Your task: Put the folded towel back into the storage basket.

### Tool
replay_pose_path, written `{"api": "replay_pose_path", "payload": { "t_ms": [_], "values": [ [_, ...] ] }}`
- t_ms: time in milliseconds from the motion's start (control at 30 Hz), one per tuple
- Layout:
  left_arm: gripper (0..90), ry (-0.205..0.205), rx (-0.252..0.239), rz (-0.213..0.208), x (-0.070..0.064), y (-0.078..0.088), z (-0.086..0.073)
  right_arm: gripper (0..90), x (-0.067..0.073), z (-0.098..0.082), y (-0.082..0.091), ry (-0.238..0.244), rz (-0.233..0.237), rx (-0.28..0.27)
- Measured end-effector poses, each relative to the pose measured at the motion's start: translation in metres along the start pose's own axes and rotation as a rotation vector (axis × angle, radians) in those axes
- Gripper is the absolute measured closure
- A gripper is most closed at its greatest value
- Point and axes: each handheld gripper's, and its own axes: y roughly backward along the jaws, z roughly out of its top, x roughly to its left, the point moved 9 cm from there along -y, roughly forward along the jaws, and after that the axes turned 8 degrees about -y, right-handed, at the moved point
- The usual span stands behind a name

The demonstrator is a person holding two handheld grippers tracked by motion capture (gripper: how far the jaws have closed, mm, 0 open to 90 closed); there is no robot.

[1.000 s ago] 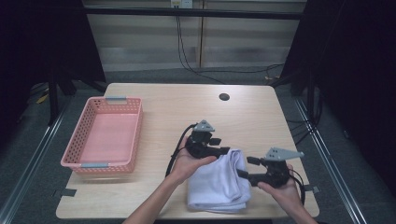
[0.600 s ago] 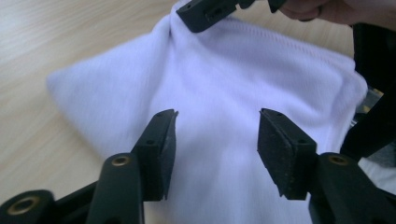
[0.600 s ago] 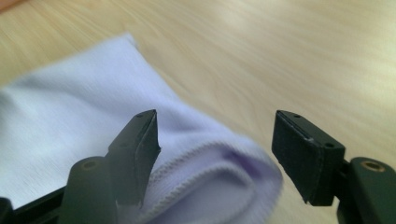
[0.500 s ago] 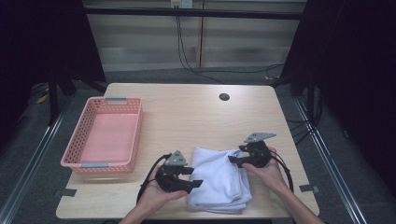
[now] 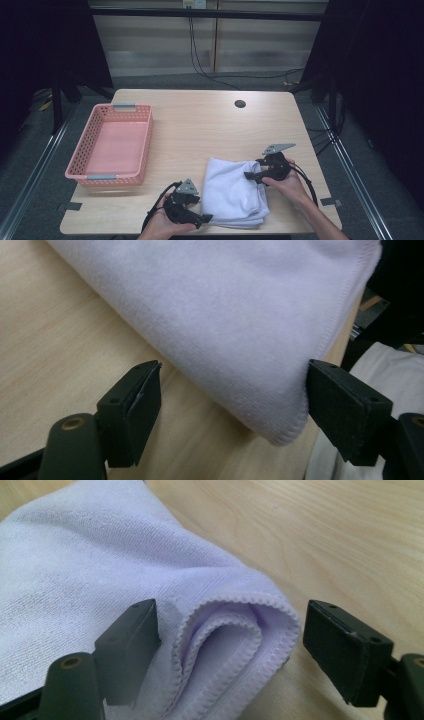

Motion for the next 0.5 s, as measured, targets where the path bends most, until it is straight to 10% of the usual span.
{"api": "replay_pose_path", "payload": {
  "t_ms": [500],
  "values": [
    [36.9,-0.113,0.019,0.018,-0.012,-0.01,0.003,22.1,0.005,-0.011,-0.001,0.002,0.062,0.063]
  ]
}}
